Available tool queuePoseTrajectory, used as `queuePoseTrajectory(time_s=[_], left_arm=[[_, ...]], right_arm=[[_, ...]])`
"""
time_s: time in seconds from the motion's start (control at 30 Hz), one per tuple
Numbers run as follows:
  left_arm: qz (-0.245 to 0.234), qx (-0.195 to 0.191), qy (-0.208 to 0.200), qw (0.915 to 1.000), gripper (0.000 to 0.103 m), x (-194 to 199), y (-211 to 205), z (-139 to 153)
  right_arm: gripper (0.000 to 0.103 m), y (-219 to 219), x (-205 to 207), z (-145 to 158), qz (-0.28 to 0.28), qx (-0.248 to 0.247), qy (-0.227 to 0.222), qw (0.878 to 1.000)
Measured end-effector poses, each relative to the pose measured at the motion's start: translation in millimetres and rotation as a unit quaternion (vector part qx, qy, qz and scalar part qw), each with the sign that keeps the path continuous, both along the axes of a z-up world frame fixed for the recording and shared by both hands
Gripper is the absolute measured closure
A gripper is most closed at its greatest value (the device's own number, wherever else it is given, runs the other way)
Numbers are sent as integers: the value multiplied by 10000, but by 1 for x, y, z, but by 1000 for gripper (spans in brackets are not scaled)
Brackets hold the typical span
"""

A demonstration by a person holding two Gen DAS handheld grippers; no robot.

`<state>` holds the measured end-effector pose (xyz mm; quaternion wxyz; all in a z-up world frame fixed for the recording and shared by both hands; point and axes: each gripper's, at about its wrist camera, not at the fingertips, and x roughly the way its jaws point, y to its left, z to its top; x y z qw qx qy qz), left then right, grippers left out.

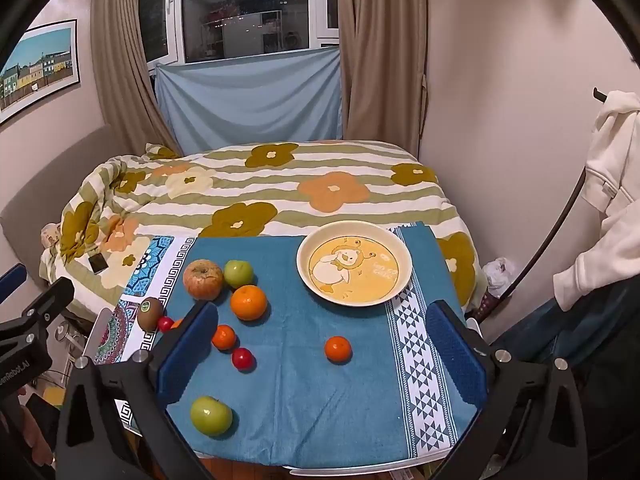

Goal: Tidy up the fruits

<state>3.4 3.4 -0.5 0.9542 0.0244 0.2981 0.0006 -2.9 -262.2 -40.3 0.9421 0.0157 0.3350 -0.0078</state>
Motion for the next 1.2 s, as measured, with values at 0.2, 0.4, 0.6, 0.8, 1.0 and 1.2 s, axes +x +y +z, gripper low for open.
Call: queuePoseTrajectory(time_s=[0.2, 0.4, 0.6, 0.8, 1.0, 1.2], left_arm=[[3, -12, -1, 10000, 0, 3, 2, -3], [8, 4, -48, 10000, 0, 2, 0, -2], [23, -6, -74, 10000, 0, 0, 0, 0], [23, -10, -72, 10000, 0, 0, 1, 0], [21, -24, -79, 10000, 0, -1, 1, 0], [30, -21, -92, 10000, 0, -4, 2, 1]], right_arm=[[0, 1, 0, 0, -2, -12, 9, 10000], [0, 0, 0, 0, 7, -15, 9, 10000], [0, 0, 0, 1, 4, -10, 7, 10000], [0, 0, 0, 2, 2, -9, 6, 10000], [0, -1, -1, 3, 4, -4, 5, 10000], [0, -2, -2, 3, 3, 3, 7, 10000]])
